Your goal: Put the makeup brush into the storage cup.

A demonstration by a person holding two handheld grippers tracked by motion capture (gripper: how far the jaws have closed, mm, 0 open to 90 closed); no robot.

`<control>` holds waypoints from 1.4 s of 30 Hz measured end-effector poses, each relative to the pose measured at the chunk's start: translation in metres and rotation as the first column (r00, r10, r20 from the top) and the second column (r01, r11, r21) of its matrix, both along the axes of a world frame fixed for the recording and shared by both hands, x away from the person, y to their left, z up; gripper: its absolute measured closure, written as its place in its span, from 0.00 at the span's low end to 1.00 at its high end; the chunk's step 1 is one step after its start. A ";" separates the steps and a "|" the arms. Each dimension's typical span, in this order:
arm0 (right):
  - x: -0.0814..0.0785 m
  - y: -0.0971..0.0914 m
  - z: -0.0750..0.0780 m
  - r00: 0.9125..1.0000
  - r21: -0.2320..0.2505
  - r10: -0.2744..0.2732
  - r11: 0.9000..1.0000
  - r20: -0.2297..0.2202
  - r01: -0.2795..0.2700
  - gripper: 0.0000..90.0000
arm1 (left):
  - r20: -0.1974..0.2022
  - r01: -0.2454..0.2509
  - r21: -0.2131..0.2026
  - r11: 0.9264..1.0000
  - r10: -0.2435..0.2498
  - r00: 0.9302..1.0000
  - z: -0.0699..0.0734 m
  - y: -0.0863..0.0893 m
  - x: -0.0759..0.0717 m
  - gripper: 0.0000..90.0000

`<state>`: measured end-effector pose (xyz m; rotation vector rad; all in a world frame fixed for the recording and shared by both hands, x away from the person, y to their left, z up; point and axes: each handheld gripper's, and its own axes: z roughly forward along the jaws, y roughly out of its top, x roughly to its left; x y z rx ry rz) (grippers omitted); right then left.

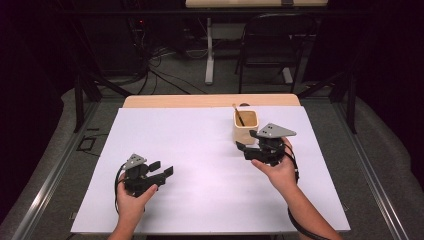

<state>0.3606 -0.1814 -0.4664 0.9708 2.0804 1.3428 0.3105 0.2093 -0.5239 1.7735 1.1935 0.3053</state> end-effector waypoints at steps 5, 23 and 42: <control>-0.012 0.002 -0.002 1.000 0.018 0.012 1.000 -0.012 -0.012 0.39 | 0.005 -0.006 -0.005 1.000 0.006 1.000 0.000 0.000 0.000 0.42; -0.033 0.005 -0.014 0.999 0.031 0.038 0.999 -0.023 -0.037 0.39 | 0.010 -0.004 -0.001 1.000 0.004 1.000 0.001 0.000 -0.001 0.42; -0.046 0.000 -0.029 0.998 0.037 0.045 0.998 -0.048 -0.043 0.39 | 0.012 0.003 -0.003 1.000 -0.003 1.000 0.001 -0.001 -0.001 0.42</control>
